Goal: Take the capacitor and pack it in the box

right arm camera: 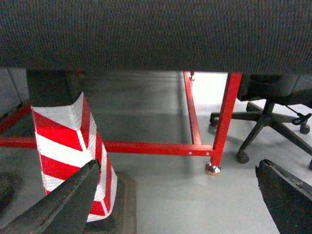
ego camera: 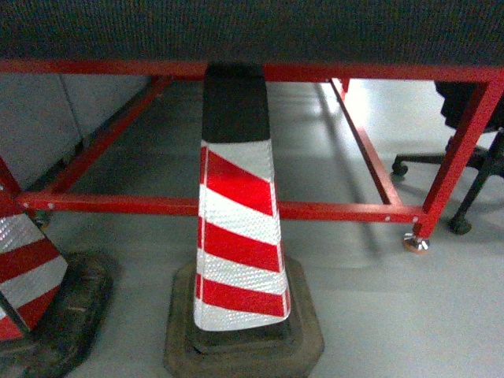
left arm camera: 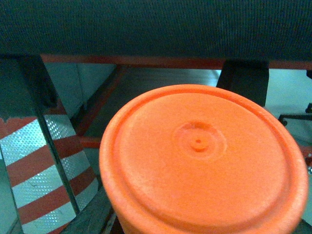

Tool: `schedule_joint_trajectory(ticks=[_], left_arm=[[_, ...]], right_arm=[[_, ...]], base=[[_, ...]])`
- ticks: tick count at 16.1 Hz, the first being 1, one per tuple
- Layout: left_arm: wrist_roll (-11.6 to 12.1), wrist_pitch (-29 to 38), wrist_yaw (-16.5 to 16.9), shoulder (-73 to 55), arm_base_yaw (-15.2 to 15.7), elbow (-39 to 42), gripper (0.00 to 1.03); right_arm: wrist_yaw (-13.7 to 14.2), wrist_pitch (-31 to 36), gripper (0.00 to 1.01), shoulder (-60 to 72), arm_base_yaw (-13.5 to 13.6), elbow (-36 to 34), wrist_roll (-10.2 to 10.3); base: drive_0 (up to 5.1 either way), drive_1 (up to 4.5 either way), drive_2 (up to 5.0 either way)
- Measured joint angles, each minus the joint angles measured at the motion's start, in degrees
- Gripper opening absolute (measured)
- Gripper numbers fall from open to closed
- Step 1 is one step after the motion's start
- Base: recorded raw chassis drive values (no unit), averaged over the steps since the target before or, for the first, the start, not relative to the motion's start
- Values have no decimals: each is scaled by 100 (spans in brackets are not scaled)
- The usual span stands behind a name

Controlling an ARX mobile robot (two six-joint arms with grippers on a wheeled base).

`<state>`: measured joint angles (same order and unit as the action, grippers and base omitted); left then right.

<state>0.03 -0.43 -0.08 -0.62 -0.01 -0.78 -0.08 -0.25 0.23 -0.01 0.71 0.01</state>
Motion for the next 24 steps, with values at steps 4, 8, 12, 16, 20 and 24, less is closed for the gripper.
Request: schedule_joint_trajectory(ticks=[4,8,12,16,20,24], left_arm=[[0,2,7,0,0,0,44],[2,4,4,0,0,0,44],[2,0,9,0,0,0,44],[2,4,-2,0,0,0,44],[0,4,4,0,0,0,44],[0,4,-7,0,0,-2,44]], right_arm=[[9,-2,98,0,0,0,9],[9,-7,98,0,0,0,15],[13,-4,98,0,0,0,17],[7,-7,98,0,0,0,9],[11,2,98,0,0,0,11],[13,-13,98,2,0,0,13]], base=[[0,0,0],[0,0,0],[0,0,0],[0,0,0],[0,0,0],[0,0,0]])
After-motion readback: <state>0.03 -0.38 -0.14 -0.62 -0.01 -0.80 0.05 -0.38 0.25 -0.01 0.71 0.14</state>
